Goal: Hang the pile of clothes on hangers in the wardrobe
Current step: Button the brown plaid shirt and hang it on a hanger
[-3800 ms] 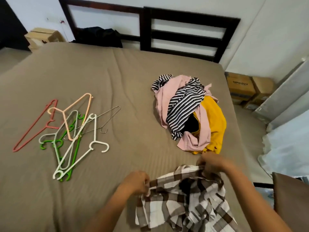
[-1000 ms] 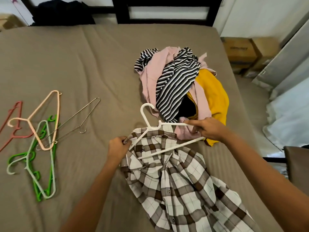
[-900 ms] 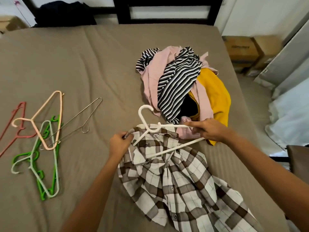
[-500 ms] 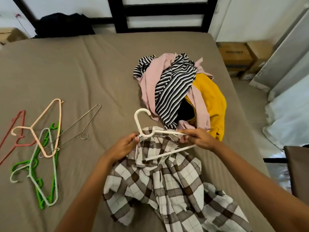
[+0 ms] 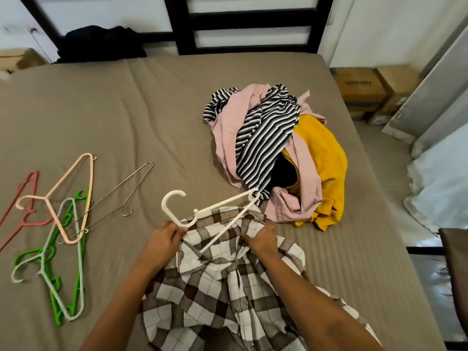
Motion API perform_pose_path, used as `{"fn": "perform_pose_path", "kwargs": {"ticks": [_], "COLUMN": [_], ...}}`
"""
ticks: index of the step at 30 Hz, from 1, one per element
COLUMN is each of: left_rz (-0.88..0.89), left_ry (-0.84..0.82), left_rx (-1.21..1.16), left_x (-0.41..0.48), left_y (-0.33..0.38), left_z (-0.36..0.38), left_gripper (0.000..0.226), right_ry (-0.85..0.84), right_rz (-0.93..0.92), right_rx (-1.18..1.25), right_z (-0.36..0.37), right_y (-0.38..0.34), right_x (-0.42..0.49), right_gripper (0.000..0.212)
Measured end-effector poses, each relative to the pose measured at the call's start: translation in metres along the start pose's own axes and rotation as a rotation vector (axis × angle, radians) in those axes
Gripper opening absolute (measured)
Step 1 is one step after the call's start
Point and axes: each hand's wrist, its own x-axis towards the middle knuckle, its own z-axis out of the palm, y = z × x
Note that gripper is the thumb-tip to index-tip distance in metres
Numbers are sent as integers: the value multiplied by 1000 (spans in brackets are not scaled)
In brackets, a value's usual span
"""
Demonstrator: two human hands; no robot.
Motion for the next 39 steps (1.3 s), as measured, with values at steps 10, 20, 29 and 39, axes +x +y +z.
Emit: {"fn": "perform_pose_path", "kwargs": {"ticks": [10, 20, 29, 39], "left_rz": [98, 83, -483, -737], "left_ry": [-241, -146, 565, 309], "left_rx": [144, 98, -480, -853], "left_x": [-25, 47, 28, 10], "left_y": [-3, 67, 69, 58], "left_z": [-11, 27, 101, 167], "left_gripper": [32, 31, 44, 12], "right_ry": [277, -107, -184, -98], "right_rz": [-98, -259, -25, -8], "right_rx": [422, 553, 285, 138], "right_z": [-89, -129, -69, -7], "right_y": [-33, -68, -16, -18], "right_x": [3, -55, 0, -23], "right_gripper": [22, 11, 25, 53]}}
